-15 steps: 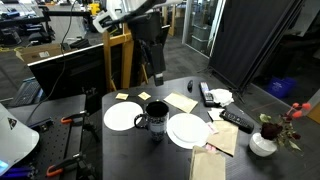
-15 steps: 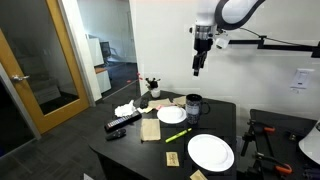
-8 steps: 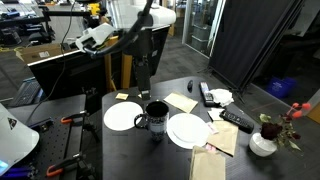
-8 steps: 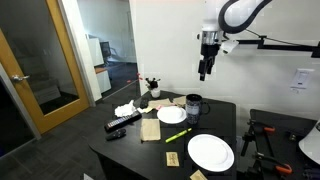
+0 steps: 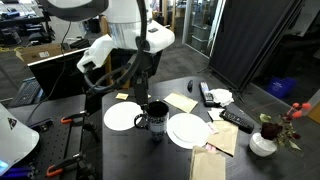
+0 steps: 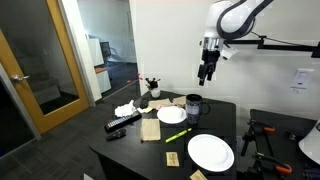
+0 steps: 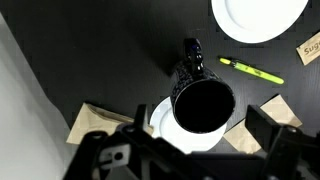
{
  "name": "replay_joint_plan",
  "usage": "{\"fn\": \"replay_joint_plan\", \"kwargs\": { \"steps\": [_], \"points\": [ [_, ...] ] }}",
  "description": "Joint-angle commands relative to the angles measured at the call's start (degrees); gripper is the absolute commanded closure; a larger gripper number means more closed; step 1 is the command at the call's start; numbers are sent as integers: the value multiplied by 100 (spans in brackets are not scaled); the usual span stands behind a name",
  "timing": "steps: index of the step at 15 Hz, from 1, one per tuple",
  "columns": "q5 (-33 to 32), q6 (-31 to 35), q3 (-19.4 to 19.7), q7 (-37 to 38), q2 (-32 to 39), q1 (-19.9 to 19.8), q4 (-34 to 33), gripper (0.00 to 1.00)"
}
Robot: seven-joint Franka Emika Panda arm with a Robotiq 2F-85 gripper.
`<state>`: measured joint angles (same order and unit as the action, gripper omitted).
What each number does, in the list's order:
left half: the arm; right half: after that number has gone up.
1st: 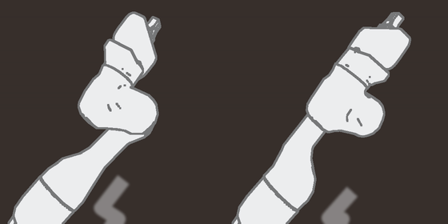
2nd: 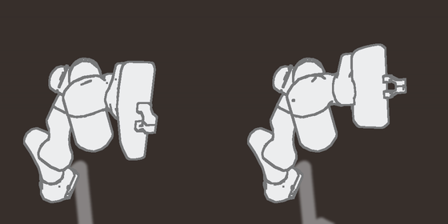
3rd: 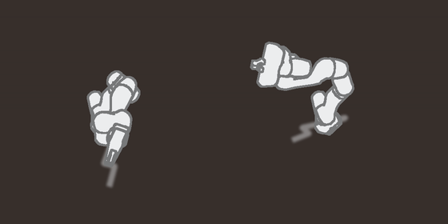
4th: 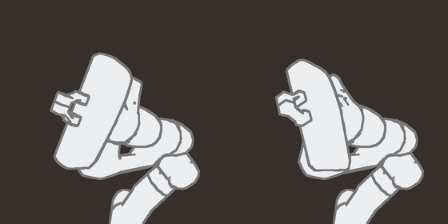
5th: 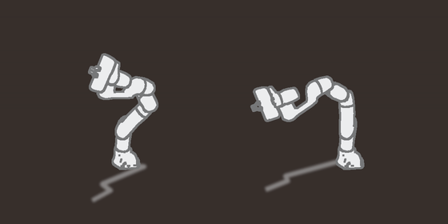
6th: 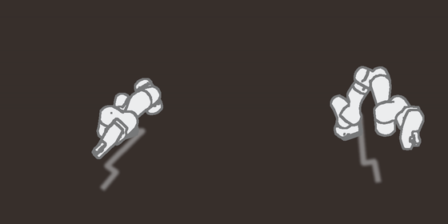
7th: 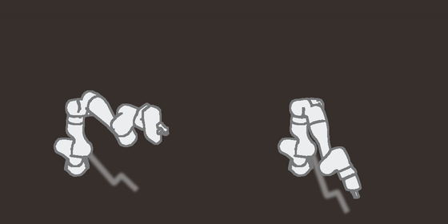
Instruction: Pick the marker from the cup and put it on the table, move the cup slightly to the right then pick the marker and put it back in the cup
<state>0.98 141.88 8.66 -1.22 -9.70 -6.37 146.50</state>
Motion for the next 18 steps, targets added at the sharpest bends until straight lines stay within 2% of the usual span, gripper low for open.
{"fn": "replay_joint_plan", "kwargs": {
  "steps": [1, 18],
  "points": [
    [336, 230, 74, -301, 219, -23, 8, 0],
    [322, 969, 15, -149, 1402, -127, -317, 0]
  ]
}}
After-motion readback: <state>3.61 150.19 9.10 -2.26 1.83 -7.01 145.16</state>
